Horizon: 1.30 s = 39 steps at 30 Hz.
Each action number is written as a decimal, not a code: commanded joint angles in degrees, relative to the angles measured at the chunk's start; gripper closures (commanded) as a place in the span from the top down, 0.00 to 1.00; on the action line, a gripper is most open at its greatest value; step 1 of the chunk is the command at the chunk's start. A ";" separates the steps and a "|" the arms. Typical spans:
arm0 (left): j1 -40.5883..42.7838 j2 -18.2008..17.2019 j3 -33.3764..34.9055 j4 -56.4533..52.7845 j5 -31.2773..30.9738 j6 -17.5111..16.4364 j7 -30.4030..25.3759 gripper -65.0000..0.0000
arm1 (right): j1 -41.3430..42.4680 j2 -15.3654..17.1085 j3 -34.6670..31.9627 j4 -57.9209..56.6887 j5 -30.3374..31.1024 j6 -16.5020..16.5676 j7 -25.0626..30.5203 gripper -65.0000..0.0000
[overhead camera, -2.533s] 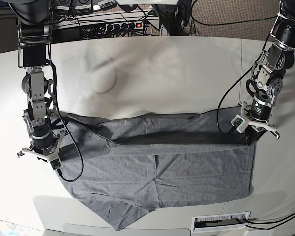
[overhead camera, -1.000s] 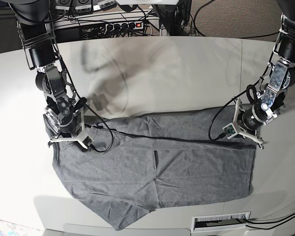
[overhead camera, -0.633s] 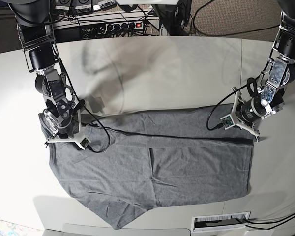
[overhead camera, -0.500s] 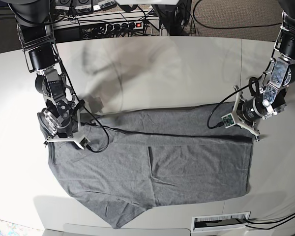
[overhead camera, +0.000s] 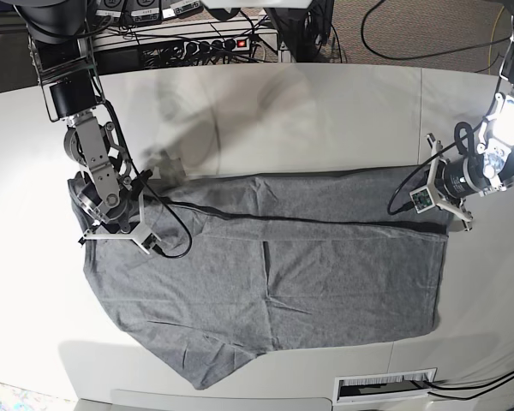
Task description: Fold the T-shirt properly
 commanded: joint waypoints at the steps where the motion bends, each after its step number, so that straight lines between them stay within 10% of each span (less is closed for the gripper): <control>1: 1.66 -1.11 0.37 -0.17 1.97 -2.26 3.43 0.00 | 0.13 0.63 0.22 0.92 1.46 0.61 -0.79 0.00; 21: 14.29 -10.84 0.37 11.98 2.58 -2.26 5.18 0.00 | -13.29 1.18 0.22 12.20 1.31 0.83 -5.79 0.00; 39: 26.03 -14.12 0.37 17.40 5.27 -2.26 5.31 0.00 | -28.26 8.57 0.28 21.22 1.01 0.79 -7.06 0.00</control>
